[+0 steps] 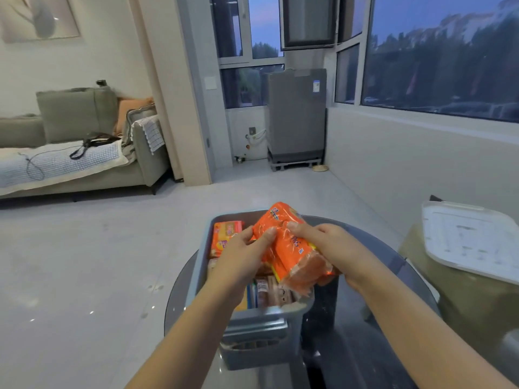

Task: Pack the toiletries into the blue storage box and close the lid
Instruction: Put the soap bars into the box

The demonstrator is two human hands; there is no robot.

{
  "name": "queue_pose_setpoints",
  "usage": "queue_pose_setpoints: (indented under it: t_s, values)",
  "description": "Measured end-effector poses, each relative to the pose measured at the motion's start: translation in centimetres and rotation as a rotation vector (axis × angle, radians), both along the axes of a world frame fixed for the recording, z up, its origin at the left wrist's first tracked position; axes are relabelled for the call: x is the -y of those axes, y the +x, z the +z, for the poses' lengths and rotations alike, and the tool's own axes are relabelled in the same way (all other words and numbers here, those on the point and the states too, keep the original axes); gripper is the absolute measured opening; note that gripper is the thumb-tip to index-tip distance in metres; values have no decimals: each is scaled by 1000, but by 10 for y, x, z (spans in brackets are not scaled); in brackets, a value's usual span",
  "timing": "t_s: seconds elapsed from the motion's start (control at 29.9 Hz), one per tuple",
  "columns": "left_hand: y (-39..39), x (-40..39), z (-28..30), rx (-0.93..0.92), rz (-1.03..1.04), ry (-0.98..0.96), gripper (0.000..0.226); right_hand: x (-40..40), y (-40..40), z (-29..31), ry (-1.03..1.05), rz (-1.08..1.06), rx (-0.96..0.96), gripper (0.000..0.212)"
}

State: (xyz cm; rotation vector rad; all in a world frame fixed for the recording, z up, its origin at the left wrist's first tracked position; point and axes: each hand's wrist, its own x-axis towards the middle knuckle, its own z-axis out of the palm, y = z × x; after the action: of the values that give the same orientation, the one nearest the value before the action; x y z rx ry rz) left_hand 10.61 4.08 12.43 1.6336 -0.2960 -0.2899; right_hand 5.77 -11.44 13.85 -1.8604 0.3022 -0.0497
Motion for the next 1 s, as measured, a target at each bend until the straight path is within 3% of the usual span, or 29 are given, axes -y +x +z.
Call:
queue_pose_setpoints:
  t_s: [0.07,0.13,0.3,0.57,0.77,0.84,1.0]
  values:
    - [2,-6,3,-7,-25,92,86,-6,5,2,-86,17,-32,56]
    - [4,-11,4,-14,-63,179,98,-12,9,2,-176,44,-49,58]
    - [9,-19,0,-108,-193,311,63,-15,13,-2,-433,110,-58,41]
    - [26,-16,8,105,-141,864,38,-11,24,-12,-597,115,-86,31]
    - [34,-23,-11,184,-124,849,21,-19,35,-27,-862,86,-50,44]
    - [33,-25,-16,256,-97,830,19,-18,35,-31,-827,118,-41,46]
    - [28,-25,-25,311,-36,837,39,-6,28,-38,-678,139,-10,50]
